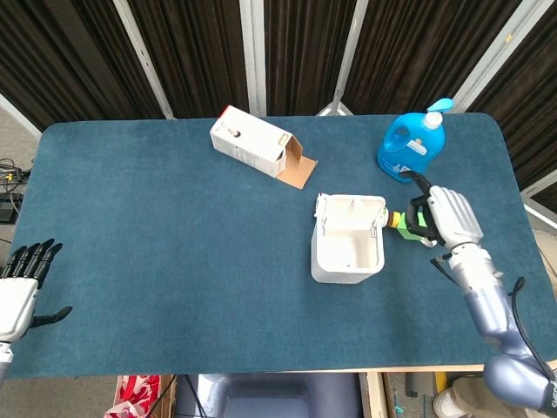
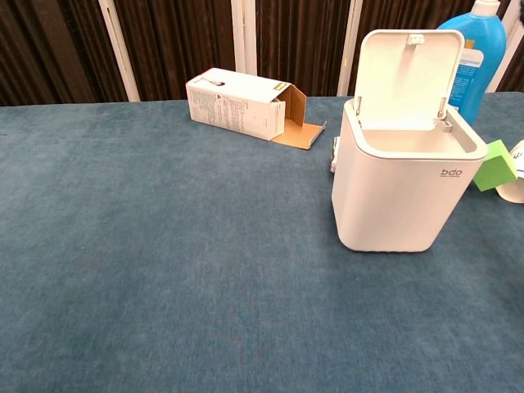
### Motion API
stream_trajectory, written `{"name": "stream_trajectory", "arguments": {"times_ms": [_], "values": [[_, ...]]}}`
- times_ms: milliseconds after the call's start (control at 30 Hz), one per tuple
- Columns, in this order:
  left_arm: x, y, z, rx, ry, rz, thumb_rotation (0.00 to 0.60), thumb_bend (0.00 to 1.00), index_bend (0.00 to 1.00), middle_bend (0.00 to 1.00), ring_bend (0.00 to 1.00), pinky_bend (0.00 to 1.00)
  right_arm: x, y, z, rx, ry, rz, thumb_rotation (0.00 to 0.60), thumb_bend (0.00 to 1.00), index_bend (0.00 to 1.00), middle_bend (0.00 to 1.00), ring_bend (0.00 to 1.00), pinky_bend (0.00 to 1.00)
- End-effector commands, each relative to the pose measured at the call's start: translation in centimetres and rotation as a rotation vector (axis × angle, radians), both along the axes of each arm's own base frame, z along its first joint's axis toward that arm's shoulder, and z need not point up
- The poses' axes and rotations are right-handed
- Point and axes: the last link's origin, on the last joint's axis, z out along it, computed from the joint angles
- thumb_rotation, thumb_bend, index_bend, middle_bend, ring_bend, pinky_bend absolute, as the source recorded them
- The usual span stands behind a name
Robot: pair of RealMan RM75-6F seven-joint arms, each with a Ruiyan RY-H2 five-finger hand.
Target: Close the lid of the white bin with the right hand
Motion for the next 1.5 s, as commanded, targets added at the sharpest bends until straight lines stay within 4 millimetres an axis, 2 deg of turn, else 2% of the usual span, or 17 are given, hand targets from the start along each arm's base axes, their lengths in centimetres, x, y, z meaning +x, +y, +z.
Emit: {"name": "stream_trajectory", "arguments": {"times_ms": [33,400,467,867,1167,1500], "values": [[0.1,0.0,0.0,-0.002,-0.003,-0.005,0.600,0.00,0.00,0.00,0.00,0.00,0.6,0.0,-0.7,0.024,0.001,0.003,0.600,0.69,0.25,0.78,0.82,0.74],[0.0,-0.1,0.0,-0.005,-0.013,-0.004,0.600,0.00,0.00,0.00,0.00,0.00,1.7,0.8,-2.4,0.078,0.016,0.009,0.600,0.70,0.28,0.78,0.82,0.74],[0.0,-0.2,0.1,-0.006,-0.012,-0.006,0.600,0.00,0.00,0.00,0.00,0.00,1.9,1.8,-3.0,0.116,0.024,0.014,0.600,0.70,0.28,0.78,0.82,0.74],[0.1,-0.5,0.1,0.002,0.002,-0.018,0.600,0.00,0.00,0.00,0.00,0.00,2.8,5.9,-3.2,0.167,0.037,0.070,0.600,0.70,0.28,0.78,0.82,0.74],[0.1,-0.5,0.1,0.005,0.014,-0.021,0.600,0.00,0.00,0.00,0.00,0.00,2.4,7.4,-3.3,0.181,0.038,0.072,0.600,0.70,0.28,0.78,0.82,0.74],[0.1,-0.6,0.1,0.000,0.017,-0.022,0.600,0.00,0.00,0.00,0.00,0.00,1.8,8.7,-5.1,0.228,0.055,0.070,0.600,0.71,0.28,0.78,0.82,0.74]]}}
